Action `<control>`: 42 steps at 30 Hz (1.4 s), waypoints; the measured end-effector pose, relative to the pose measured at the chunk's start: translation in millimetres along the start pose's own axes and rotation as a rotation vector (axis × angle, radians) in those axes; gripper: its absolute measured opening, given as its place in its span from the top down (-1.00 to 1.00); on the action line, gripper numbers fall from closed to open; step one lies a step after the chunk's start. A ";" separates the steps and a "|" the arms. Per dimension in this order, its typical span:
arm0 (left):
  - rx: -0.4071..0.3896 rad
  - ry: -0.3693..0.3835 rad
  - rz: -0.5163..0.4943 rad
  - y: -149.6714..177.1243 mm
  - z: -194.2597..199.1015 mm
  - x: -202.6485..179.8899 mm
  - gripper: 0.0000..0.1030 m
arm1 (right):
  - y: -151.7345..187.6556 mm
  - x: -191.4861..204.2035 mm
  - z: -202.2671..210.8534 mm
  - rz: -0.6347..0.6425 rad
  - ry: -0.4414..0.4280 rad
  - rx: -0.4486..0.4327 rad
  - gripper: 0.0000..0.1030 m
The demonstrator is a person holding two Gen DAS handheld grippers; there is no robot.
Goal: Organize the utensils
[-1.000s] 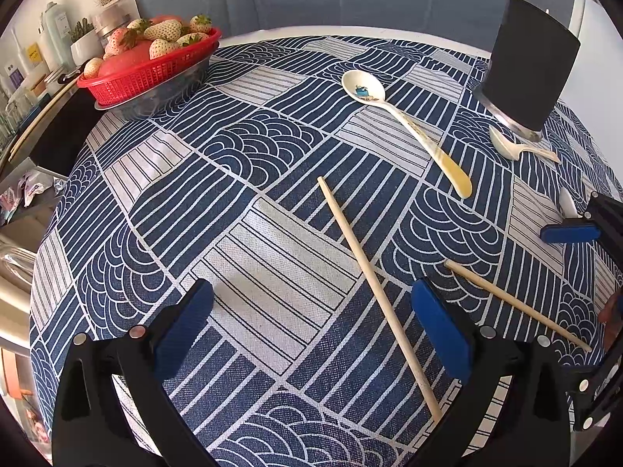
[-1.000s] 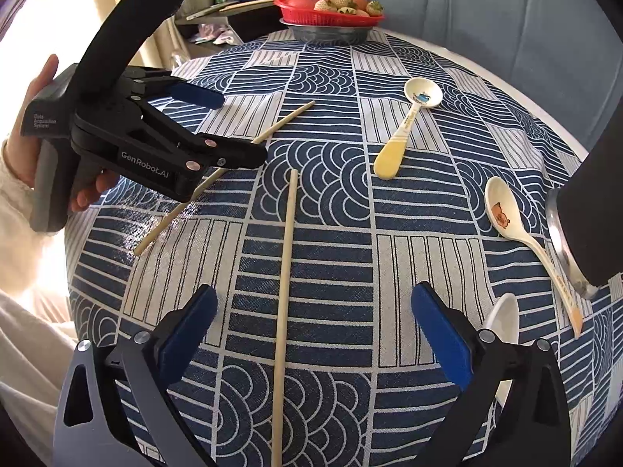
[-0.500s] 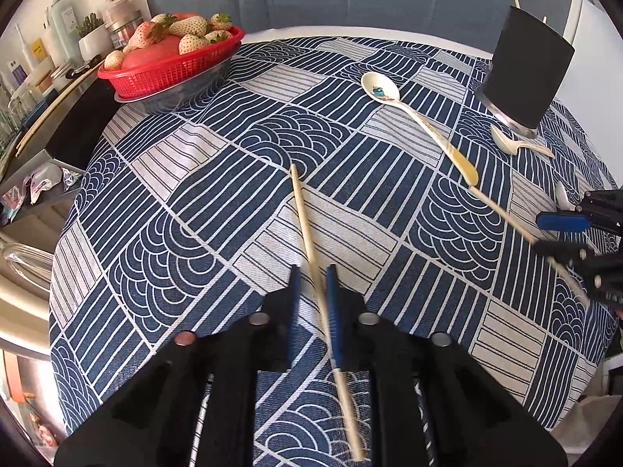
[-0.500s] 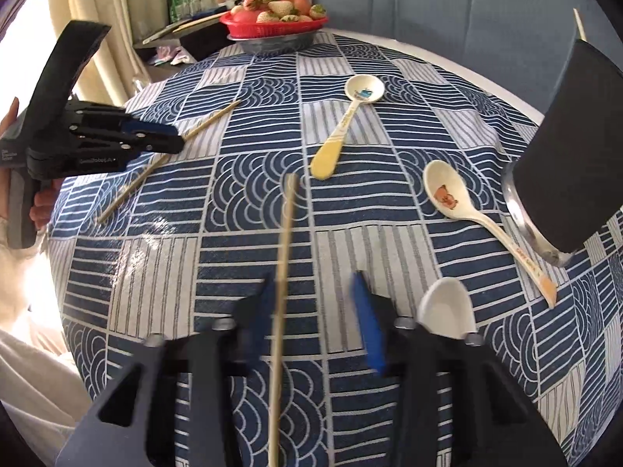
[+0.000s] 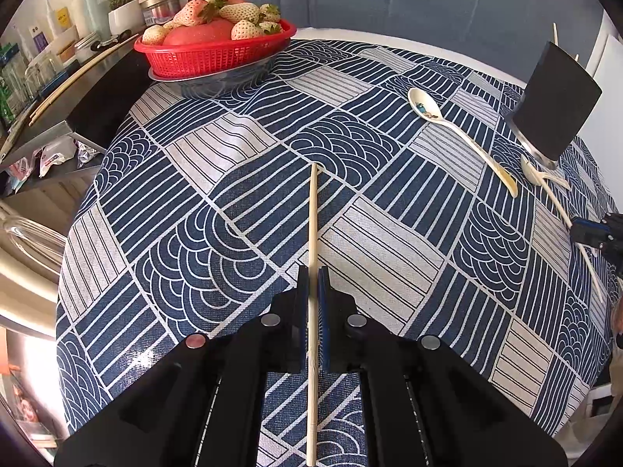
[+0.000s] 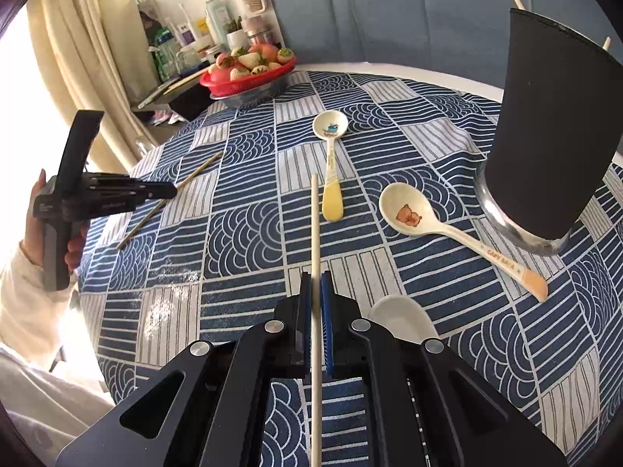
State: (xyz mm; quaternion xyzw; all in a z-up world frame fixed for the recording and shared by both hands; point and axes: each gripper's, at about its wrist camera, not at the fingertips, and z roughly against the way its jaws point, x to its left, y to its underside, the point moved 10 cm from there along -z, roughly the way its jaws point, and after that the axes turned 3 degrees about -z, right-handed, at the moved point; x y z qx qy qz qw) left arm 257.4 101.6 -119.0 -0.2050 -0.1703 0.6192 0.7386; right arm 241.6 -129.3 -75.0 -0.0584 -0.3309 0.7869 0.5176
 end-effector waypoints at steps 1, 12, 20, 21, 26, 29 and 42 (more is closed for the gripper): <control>-0.002 -0.005 0.001 -0.8 0.6 1.5 0.91 | -3.5 -2.3 3.7 -0.005 0.002 -0.013 0.91; -0.036 -0.024 -0.001 -21.7 13.3 -1.7 0.91 | -36.2 -30.8 39.8 -0.037 0.046 -0.128 0.91; -0.101 -0.044 -0.023 -52.1 25.2 -18.1 0.91 | -60.1 -62.6 85.0 -0.128 0.092 -0.264 0.91; -0.109 -0.040 -0.031 -56.7 26.7 -22.0 0.91 | -62.8 -64.8 91.9 -0.135 0.090 -0.281 0.91; -0.153 -0.038 -0.059 -81.6 36.8 -38.6 0.90 | -76.1 -78.6 124.4 -0.151 0.113 -0.349 0.91; -0.189 -0.022 -0.060 -98.2 46.2 -48.3 0.90 | -84.9 -86.4 140.0 -0.149 0.133 -0.385 0.91; -0.399 0.037 -0.088 -190.0 95.8 -94.2 0.90 | -119.4 -117.0 181.0 -0.158 0.178 -0.497 0.90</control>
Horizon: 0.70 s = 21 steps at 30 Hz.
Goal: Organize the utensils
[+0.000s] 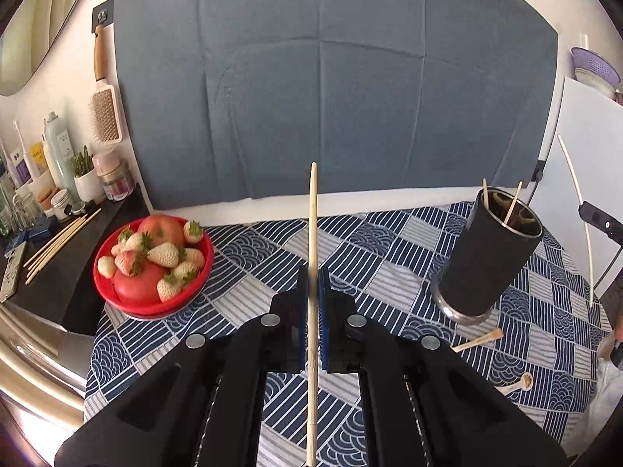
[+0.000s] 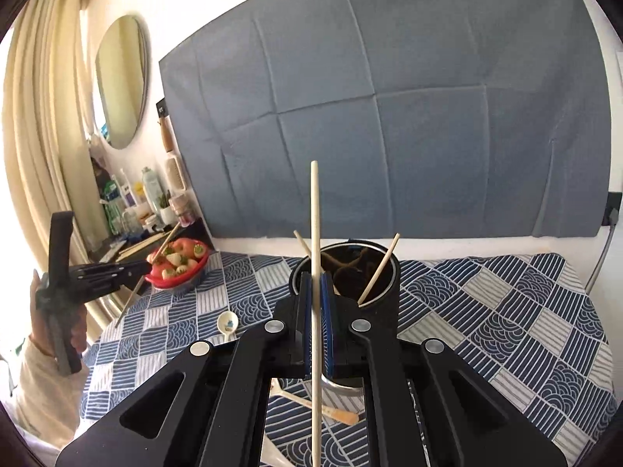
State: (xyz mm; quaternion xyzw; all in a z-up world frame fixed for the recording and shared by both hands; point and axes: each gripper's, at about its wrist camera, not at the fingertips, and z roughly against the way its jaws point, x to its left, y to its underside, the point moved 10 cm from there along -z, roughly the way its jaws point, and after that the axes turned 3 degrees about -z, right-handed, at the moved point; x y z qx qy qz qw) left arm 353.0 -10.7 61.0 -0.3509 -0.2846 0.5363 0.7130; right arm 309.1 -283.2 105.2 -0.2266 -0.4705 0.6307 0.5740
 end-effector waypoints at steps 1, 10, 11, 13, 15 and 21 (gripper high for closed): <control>-0.011 0.004 -0.002 -6.7 -1.2 -4.1 0.90 | -2.9 -2.3 -0.4 0.001 0.005 -0.006 0.90; -0.105 0.118 -0.024 -53.3 -13.0 -52.8 0.90 | -25.4 -18.1 -3.6 0.004 0.012 -0.071 0.91; -0.118 0.132 -0.025 -57.4 -13.4 -58.5 0.90 | -27.0 -18.8 -4.5 0.007 0.009 -0.073 0.91; -0.154 0.174 -0.028 -65.8 -12.1 -70.5 0.90 | -30.0 -20.3 -5.8 0.007 0.005 -0.081 0.91; -0.183 0.217 -0.023 -73.8 -10.5 -81.9 0.90 | -32.4 -22.4 -6.7 0.004 -0.003 -0.086 0.91; -0.240 0.305 -0.017 -94.8 -9.1 -109.7 0.90 | -43.5 -27.4 -3.5 0.004 -0.012 -0.111 0.91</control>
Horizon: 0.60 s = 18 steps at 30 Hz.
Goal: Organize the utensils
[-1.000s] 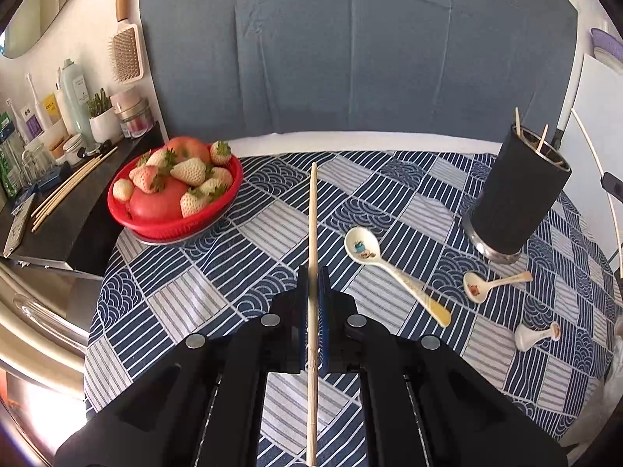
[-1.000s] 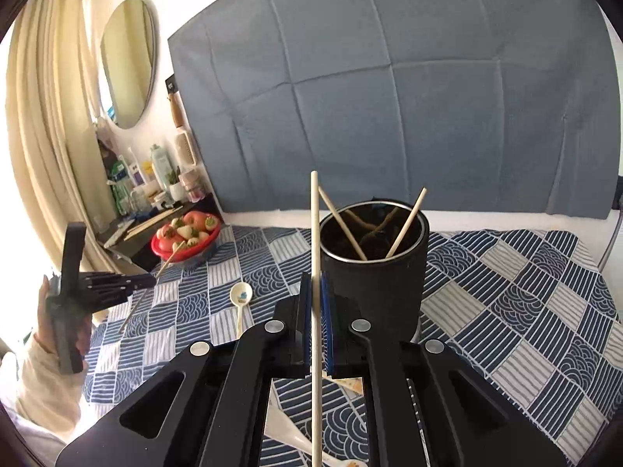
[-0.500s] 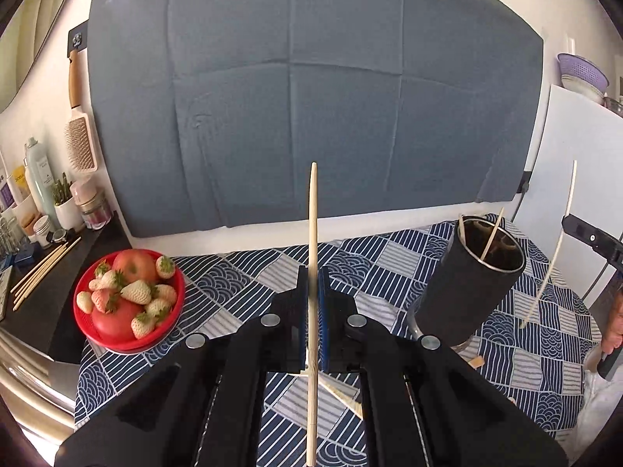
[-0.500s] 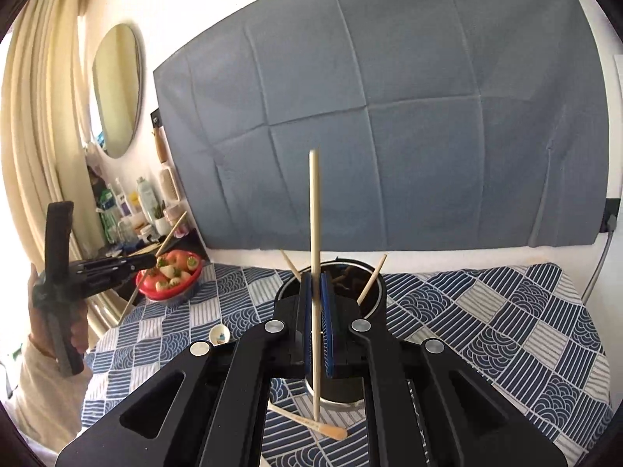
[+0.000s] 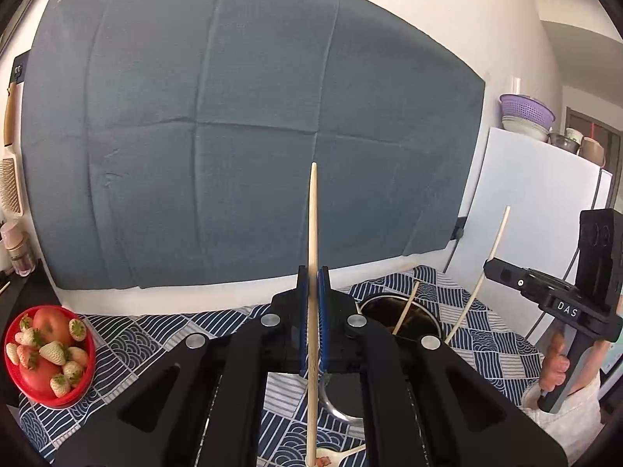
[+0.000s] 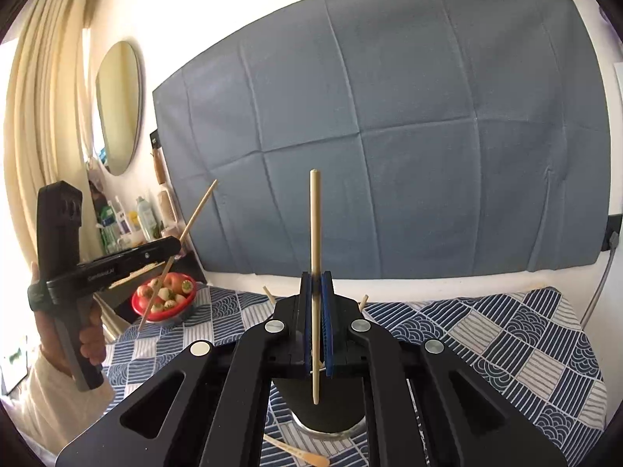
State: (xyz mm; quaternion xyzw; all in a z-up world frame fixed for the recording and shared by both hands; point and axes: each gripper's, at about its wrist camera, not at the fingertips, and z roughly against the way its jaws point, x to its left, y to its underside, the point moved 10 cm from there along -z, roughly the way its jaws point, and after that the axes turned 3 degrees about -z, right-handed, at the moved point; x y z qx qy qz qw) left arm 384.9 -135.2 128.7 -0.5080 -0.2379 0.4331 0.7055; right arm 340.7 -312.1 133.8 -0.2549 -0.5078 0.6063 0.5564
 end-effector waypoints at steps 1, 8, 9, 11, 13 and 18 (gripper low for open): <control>-0.004 0.014 -0.001 -3.3 -3.4 -4.5 0.90 | -3.3 -0.6 0.9 0.000 -0.002 -0.005 0.91; -0.104 0.134 0.012 -26.8 -9.4 -31.0 0.90 | -32.5 2.6 13.4 0.020 -0.003 -0.064 0.91; -0.129 0.147 0.005 -30.5 -8.0 -34.5 0.90 | -36.5 3.4 14.6 0.023 -0.004 -0.071 0.91; -0.162 0.177 -0.011 -36.6 -8.0 -43.3 0.90 | -43.2 5.1 15.9 0.031 -0.003 -0.084 0.91; -0.203 0.201 -0.024 -42.5 -7.6 -50.7 0.90 | -48.5 7.1 16.3 0.038 -0.005 -0.094 0.91; -0.263 0.245 -0.001 -49.5 -19.7 -58.6 0.90 | -51.1 7.4 8.3 0.037 -0.005 -0.094 0.91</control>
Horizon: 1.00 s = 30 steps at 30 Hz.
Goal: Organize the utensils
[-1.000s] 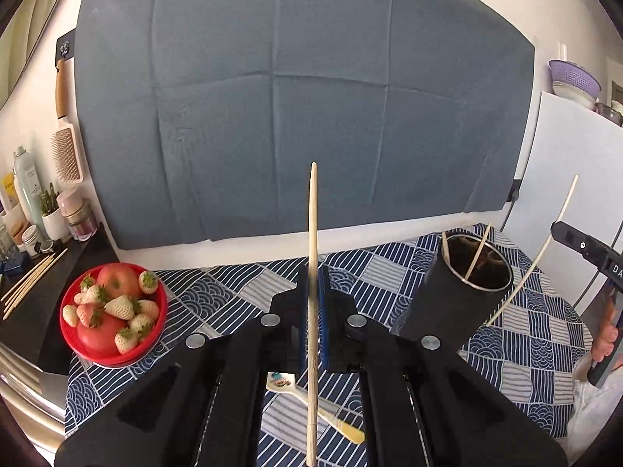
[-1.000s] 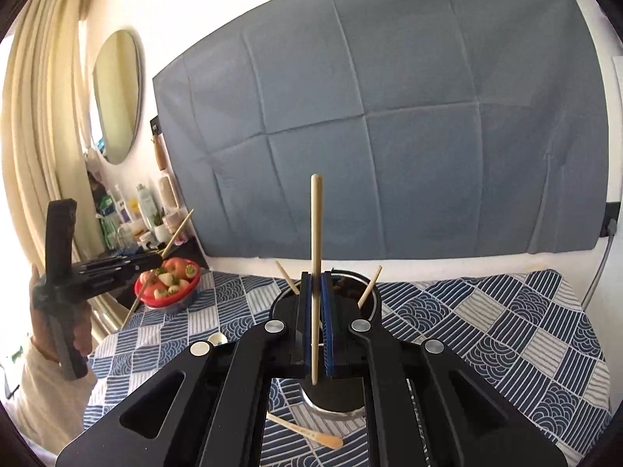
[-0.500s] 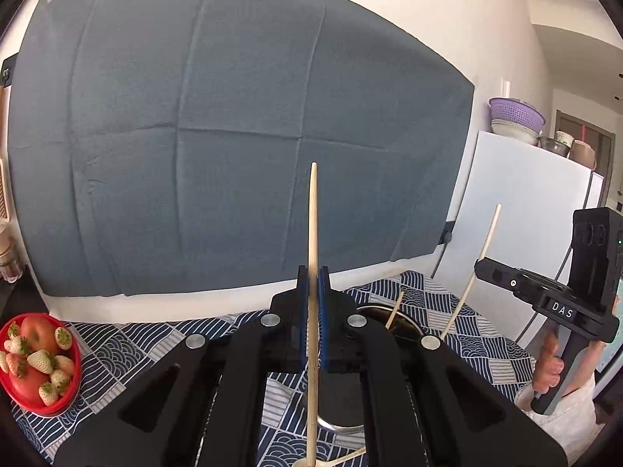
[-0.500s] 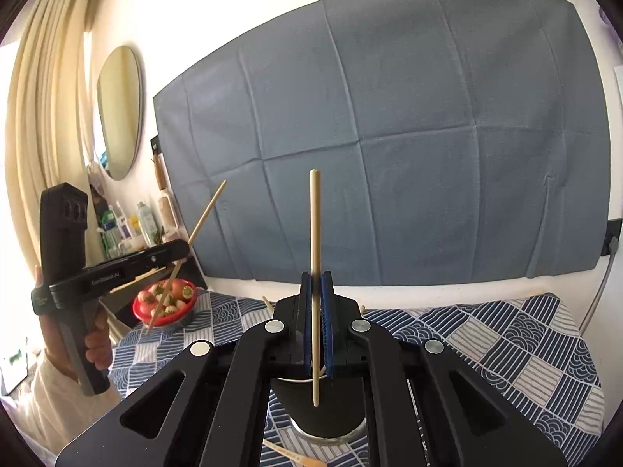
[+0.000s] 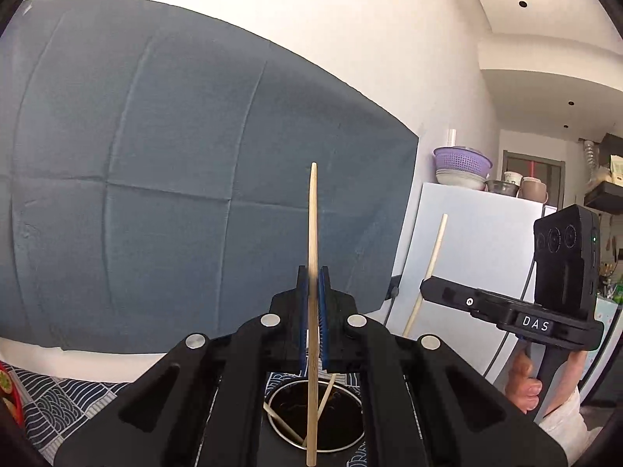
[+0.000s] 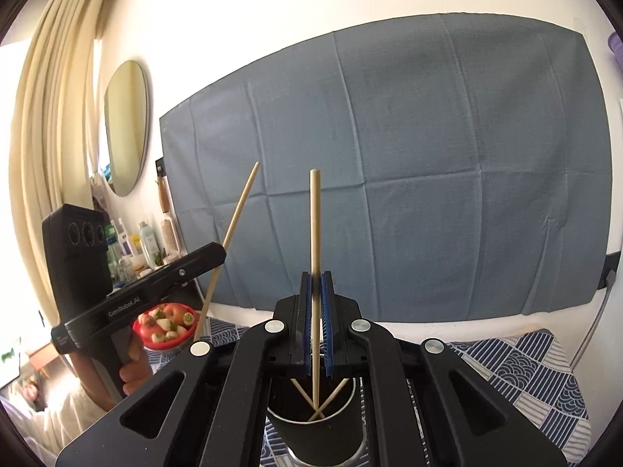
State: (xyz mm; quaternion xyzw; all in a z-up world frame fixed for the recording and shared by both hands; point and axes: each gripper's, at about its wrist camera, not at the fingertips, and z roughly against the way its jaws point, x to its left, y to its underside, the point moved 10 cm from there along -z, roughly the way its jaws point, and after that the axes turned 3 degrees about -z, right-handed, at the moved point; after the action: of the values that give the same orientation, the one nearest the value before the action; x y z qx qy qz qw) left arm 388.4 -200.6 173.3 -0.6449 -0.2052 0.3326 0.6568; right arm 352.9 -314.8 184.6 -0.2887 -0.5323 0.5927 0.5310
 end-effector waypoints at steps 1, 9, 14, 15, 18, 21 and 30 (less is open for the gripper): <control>-0.003 0.006 0.006 1.4 -4.4 0.4 0.90 | 0.5 0.2 -2.4 0.000 0.001 0.003 0.91; -0.010 0.071 0.075 29.6 -40.4 1.7 0.90 | 11.9 -4.0 -18.3 -0.015 0.003 0.028 0.91; 0.032 0.065 0.086 57.5 -63.7 0.6 0.90 | 22.6 -11.4 -26.3 -0.032 0.009 0.050 0.91; 0.041 0.064 0.079 61.9 -67.3 -0.7 0.90 | 25.1 -13.1 -27.4 -0.037 0.010 0.054 0.91; 0.066 0.053 0.071 73.9 -70.1 -1.6 0.90 | 31.1 -17.3 -29.9 -0.052 0.010 0.065 0.91; 0.081 0.046 0.073 78.4 -66.0 -0.8 0.90 | 35.6 -18.2 -31.1 -0.057 0.008 0.072 0.91; 0.095 -0.013 -0.036 81.4 -37.4 -1.9 0.70 | 40.5 -14.5 -31.1 -0.052 0.012 0.074 0.87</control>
State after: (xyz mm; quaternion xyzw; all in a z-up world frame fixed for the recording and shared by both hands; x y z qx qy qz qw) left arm 399.2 -232.8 90.3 -0.6070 -0.2052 0.3342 0.6912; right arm 372.0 -313.0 135.1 -0.2586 -0.5142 0.5959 0.5600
